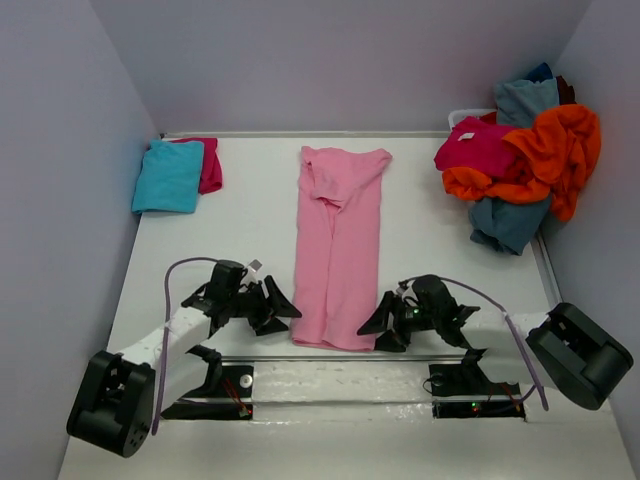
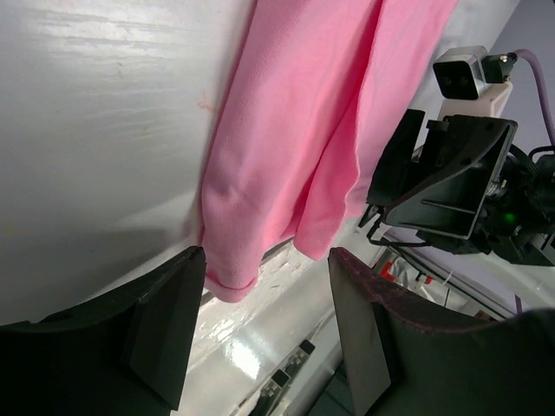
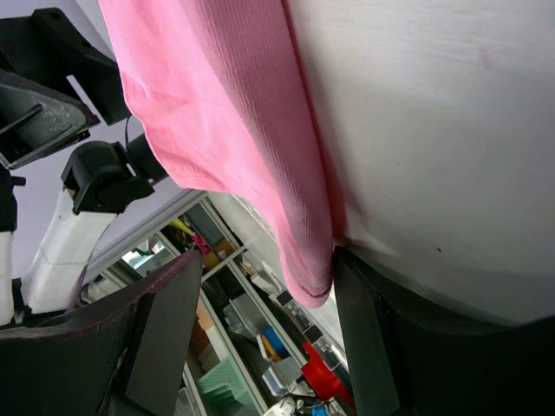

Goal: Fold and stack the t-shirts
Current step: Pick up the rectangle-folded T-shirt from the center of the board.

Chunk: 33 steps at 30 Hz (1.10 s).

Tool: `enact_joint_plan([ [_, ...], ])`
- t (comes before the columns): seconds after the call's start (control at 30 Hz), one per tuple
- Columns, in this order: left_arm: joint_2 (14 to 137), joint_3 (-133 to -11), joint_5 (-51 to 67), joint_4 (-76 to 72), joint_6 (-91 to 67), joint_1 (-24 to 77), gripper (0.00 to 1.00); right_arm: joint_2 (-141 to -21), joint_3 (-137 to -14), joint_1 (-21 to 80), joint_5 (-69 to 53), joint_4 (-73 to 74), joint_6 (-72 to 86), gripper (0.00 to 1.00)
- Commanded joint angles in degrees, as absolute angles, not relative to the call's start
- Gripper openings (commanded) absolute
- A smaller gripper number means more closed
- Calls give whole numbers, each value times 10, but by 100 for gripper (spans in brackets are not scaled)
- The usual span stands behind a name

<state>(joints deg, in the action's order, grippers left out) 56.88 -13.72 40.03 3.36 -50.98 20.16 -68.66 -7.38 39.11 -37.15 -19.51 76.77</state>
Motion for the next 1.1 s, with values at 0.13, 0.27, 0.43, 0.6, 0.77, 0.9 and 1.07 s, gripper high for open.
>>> enact_joint_plan([
  [0.13,568,-117,414,69,-521,209,70,-672,-42,398,-357,-168,786,68],
  [0.27,568,-104,418,69,-524,214,70,-672,-34,398,-357,-176,791,68],
  [0.43,578,-93,428,56,-533,220,69,-694,-40,403,-358,-195,790,65],
  [0.6,583,-90,432,41,-544,220,68,-722,-41,403,-369,-221,793,52],
  [0.77,597,-93,432,26,-548,225,66,-726,-39,403,-372,-228,796,42],
  [0.9,612,-98,431,17,-550,225,64,-717,-36,403,-370,-222,797,40],
  [1.07,624,-101,429,9,-551,230,58,-701,-32,403,-367,-212,797,39],
])
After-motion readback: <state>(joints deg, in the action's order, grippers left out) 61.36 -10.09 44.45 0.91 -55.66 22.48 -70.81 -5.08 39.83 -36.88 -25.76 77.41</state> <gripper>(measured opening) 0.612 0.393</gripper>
